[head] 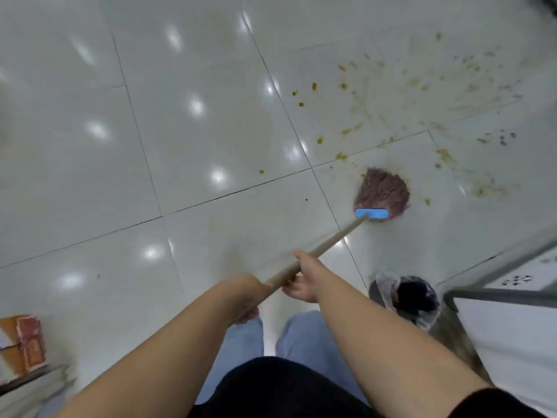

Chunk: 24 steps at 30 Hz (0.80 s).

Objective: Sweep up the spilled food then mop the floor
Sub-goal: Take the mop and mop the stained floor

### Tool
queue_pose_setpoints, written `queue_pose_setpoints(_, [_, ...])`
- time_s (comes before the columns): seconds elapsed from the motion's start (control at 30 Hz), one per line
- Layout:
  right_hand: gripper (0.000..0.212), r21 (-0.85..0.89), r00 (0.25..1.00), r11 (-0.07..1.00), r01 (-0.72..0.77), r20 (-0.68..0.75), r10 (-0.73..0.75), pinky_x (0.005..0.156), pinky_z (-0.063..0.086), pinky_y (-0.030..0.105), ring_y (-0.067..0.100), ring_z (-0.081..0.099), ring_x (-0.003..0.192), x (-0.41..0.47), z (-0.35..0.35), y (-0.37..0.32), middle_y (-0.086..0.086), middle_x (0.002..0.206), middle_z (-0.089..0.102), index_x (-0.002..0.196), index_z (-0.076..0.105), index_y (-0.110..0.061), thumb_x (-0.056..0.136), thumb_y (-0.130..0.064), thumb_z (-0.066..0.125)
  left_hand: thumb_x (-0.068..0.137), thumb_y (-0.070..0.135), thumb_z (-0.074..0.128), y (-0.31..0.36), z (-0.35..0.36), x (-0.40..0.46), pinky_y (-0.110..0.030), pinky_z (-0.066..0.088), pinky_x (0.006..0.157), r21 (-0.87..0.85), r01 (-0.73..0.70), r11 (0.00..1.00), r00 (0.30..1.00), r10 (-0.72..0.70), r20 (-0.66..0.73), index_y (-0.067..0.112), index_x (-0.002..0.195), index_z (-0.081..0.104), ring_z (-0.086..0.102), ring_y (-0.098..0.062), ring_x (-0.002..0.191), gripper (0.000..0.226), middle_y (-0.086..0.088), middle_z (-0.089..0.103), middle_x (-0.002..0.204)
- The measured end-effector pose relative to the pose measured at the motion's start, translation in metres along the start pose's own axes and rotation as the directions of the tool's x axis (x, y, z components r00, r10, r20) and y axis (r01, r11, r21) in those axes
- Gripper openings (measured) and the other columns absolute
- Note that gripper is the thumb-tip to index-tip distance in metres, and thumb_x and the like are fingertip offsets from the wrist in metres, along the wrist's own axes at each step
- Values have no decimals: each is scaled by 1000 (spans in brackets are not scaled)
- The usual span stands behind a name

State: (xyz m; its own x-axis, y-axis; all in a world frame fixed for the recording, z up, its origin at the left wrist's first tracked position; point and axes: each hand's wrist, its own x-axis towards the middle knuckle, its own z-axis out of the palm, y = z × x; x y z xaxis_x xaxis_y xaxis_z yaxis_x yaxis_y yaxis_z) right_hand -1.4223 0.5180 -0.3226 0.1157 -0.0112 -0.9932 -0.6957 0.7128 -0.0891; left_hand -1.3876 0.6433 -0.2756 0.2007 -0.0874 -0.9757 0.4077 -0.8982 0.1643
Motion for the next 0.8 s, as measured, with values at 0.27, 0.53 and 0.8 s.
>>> queue_pose_setpoints(0.27, [43,154,998,987,-51,49,44,90,48,39,31,56,83,19,-26,-48,20,95,53,126,36,-2,96,-30,48,94,42,47,48,-48,1,-19,40,43,48,101,994,988,-106,114,4,86,49,46,-14,39,39,-8,48,61])
queue_pose_setpoints(0.53, [32,361,993,926,-113,67,95,65,49,35,25,56,69,33,7,-98,12,80,56,84,50,-6,88,-36,58,96,48,38,80,-77,-10,-18,37,41,446,-4,895,1000,13,-17,2,105,51,44,-15,43,48,-6,52,62])
queue_pose_setpoints(0.8, [11,391,966,884,257,-110,-232,43,44,25,17,48,51,-1,89,-126,8,61,46,85,43,-11,90,-8,52,94,50,43,75,-163,-44,-16,36,35,578,-261,773,938,344,-37,18,80,42,44,-10,39,35,-1,52,64])
